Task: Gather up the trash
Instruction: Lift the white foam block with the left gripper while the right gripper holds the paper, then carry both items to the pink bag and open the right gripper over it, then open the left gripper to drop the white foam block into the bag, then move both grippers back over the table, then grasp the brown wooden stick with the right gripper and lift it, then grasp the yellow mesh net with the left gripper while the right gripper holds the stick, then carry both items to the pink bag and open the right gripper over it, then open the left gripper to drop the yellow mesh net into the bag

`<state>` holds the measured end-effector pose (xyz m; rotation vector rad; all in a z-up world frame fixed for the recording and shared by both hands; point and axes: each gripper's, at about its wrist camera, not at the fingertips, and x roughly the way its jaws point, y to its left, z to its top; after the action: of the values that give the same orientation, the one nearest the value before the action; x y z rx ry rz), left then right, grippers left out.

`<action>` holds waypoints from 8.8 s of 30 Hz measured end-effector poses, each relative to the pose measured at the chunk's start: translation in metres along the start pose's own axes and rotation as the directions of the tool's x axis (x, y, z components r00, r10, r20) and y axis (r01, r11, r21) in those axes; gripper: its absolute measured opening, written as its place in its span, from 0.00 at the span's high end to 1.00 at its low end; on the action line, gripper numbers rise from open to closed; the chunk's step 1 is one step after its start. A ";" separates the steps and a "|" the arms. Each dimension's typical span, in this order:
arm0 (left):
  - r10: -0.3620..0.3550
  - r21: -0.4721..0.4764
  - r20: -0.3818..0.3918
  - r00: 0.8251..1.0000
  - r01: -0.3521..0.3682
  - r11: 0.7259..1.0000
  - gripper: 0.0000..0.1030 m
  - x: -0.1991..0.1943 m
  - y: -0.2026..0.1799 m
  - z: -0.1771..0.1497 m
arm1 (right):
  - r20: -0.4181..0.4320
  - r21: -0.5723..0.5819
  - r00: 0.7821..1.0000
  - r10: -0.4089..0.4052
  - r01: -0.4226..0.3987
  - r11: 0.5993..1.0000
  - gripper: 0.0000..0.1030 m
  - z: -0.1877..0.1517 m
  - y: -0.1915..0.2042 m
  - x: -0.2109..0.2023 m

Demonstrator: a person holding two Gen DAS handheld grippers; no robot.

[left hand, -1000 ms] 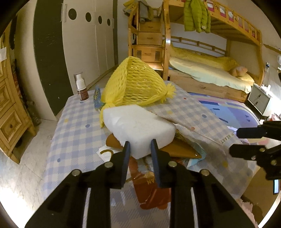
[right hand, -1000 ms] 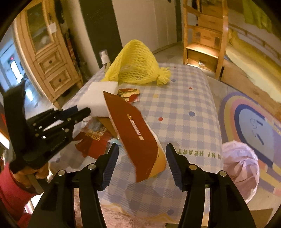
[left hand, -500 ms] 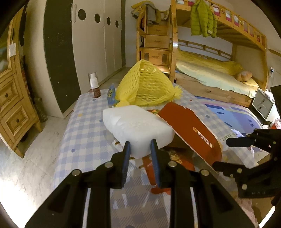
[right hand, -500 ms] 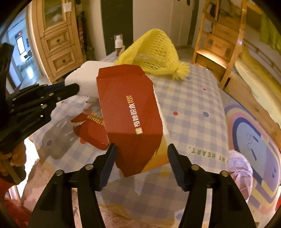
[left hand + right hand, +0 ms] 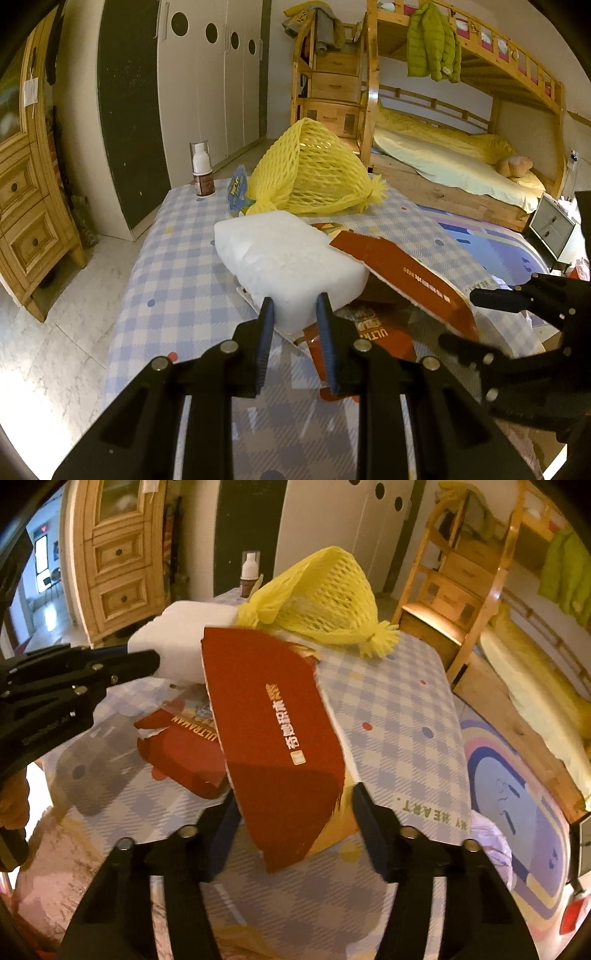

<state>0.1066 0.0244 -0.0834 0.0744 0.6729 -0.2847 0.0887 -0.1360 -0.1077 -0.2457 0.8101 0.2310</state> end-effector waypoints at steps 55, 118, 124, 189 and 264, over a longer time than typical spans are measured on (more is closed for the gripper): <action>-0.421 0.452 -0.102 0.901 0.419 0.788 0.74 0.061 -0.326 0.025 | -0.062 0.716 0.970 -0.237 0.208 0.667 0.66 -0.163 -0.292 -0.069; 0.216 -0.113 -0.058 0.975 -0.221 0.969 0.32 -0.002 0.076 0.002 | 0.054 0.059 0.963 0.265 -0.268 0.962 0.39 0.060 0.006 0.038; 0.221 -0.135 -0.068 0.973 -0.229 0.964 0.32 0.001 0.085 0.002 | 0.029 0.008 0.963 0.268 -0.269 0.963 0.33 0.074 0.017 0.062; 0.033 -0.013 -0.021 0.999 -0.033 0.999 0.94 0.092 -0.003 0.153 | 0.204 0.411 0.979 0.025 -0.108 0.905 0.93 0.043 -0.147 -0.020; -0.322 0.232 -0.086 0.943 0.333 0.914 0.40 0.031 -0.252 0.065 | 0.133 0.682 0.964 -0.231 0.080 0.727 0.62 -0.132 -0.263 -0.137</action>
<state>0.0974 -0.2346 -0.0460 0.2043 0.6934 -0.6923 -0.0152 -0.4402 -0.0610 0.3990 0.6094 -0.2084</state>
